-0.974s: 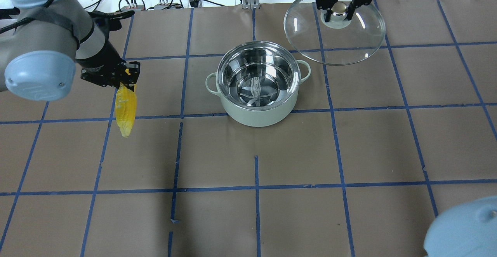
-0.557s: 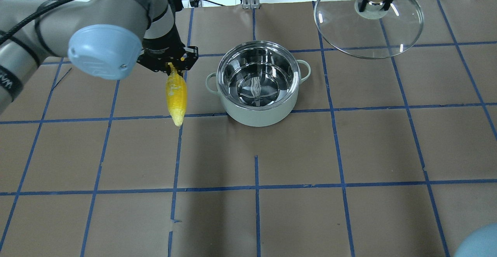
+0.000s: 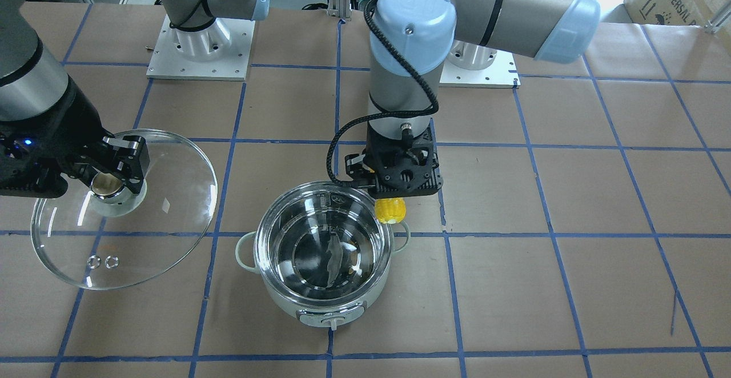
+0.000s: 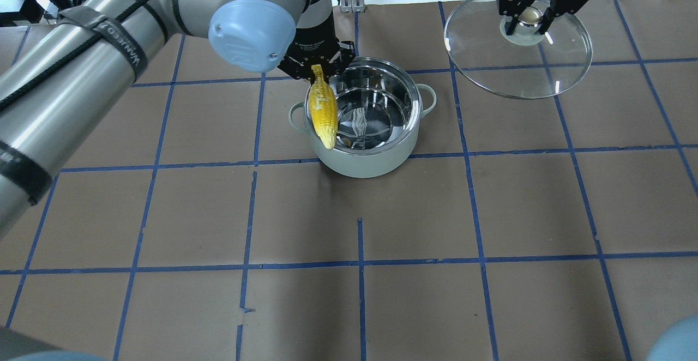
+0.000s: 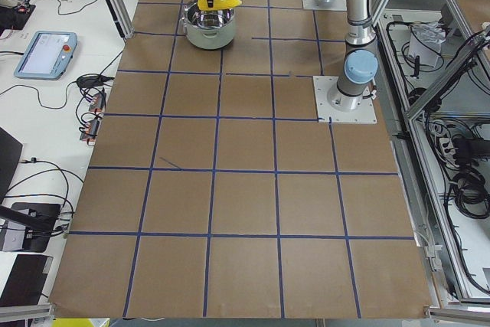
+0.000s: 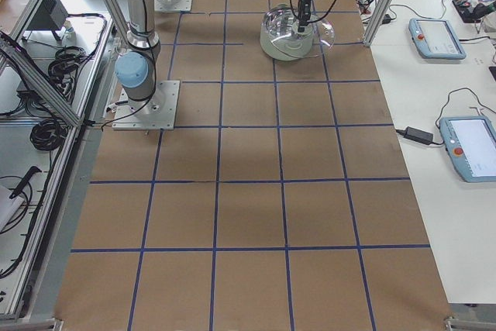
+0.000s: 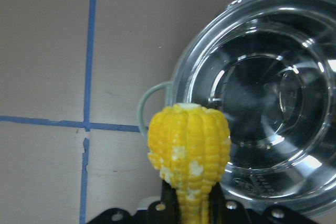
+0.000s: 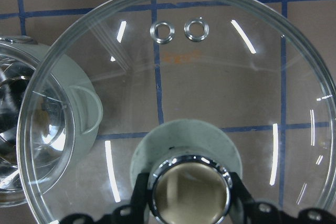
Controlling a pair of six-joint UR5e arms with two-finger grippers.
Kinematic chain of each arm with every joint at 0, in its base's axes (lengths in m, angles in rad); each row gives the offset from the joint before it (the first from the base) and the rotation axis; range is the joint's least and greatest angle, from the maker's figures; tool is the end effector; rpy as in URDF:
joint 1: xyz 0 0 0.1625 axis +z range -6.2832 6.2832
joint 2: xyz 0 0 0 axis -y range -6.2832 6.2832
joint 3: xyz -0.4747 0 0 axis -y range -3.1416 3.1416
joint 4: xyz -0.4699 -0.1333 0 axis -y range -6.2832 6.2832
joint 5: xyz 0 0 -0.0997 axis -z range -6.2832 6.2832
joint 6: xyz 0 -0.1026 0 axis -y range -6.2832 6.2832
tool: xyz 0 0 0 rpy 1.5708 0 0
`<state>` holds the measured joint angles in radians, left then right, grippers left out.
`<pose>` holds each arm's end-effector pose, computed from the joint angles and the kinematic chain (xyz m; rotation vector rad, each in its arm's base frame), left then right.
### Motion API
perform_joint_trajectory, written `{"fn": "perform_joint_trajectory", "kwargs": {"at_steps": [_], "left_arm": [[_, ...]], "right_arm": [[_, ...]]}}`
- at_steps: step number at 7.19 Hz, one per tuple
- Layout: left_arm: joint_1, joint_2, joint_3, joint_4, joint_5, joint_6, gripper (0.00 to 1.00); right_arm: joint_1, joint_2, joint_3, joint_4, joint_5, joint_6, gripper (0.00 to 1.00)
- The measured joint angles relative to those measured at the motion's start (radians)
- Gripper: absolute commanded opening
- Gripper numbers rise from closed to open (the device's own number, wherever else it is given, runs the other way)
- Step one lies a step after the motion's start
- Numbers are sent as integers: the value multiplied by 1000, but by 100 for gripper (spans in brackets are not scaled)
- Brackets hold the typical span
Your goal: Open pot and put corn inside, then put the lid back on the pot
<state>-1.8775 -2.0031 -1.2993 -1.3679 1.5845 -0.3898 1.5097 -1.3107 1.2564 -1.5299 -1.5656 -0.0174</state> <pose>-0.3572 -0.6911 0.4200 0.1308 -3.1366 0.0695 0.0913 -0.6992 0.5455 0.0685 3.1361 -0.0213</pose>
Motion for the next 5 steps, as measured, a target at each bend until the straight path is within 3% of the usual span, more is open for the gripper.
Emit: {"fn": "perform_joint_trajectory", "kwargs": {"at_steps": [2,4,5], "left_arm": [[-10,-92,89,4,-26,-24,13],[-29,-153,116,18,-30,-59,13],[-37,-169,118,35,-32,-70,28]], "right_arm": [[-1,-1,1,0,2,-1,27],[-2,-2,1,1,4,-1,27],[-2,-2,1,1,4,0,27]]}}
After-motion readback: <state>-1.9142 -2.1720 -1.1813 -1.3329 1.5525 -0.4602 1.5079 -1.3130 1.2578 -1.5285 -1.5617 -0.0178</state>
